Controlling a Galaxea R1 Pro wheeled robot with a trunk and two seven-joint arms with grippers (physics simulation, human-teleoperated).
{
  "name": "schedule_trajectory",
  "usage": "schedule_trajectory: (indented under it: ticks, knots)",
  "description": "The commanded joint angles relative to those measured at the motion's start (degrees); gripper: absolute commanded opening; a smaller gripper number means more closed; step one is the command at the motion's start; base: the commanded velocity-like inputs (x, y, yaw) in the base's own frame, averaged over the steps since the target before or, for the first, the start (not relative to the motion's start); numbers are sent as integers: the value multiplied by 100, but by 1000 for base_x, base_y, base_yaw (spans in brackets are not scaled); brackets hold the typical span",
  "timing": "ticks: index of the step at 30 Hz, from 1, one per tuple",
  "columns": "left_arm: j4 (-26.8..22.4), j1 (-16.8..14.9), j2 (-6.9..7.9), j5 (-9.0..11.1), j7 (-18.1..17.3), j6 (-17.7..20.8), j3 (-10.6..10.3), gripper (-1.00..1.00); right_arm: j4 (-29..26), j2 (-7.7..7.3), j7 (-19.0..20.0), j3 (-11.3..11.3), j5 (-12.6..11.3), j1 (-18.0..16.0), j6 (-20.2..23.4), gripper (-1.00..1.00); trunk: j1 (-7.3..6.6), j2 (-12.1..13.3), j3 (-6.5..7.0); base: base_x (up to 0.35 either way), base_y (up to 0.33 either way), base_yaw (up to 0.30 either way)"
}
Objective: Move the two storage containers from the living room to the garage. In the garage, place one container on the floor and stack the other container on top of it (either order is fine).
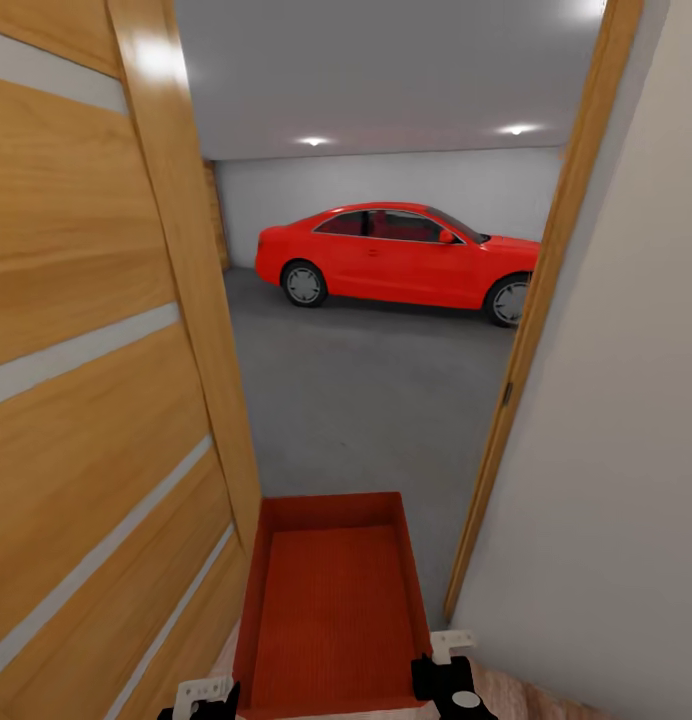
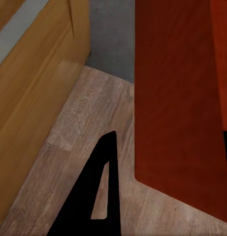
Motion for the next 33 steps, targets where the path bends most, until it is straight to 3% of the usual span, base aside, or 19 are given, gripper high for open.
schedule_trajectory:
  ticks: [1, 9, 23, 33]
  knots:
    - [12, 1, 79, -1, 0, -3, 103, -100, -35, -4, -52, -262, 20, -11, -14, -100, 3, -4, -7, 239, 207, -2]
    - [12, 1, 79, -1, -1, -3, 103, -100, -36, -4, -52, -262, 19, -11, -14, -100, 3, -4, -7, 212, 179, -1]
    - [12, 1, 79, -1, 3, -3, 103, -100, -33, -4, -52, -262, 19, -11, -14, -100, 3, -4, 10, 13, 9, -172]
    - [12, 1, 79, -1, -1, -3, 103, -100, -33, -4, -52, -262, 19, -11, -14, -100, 3, -4, 13, 32, 14, -28]
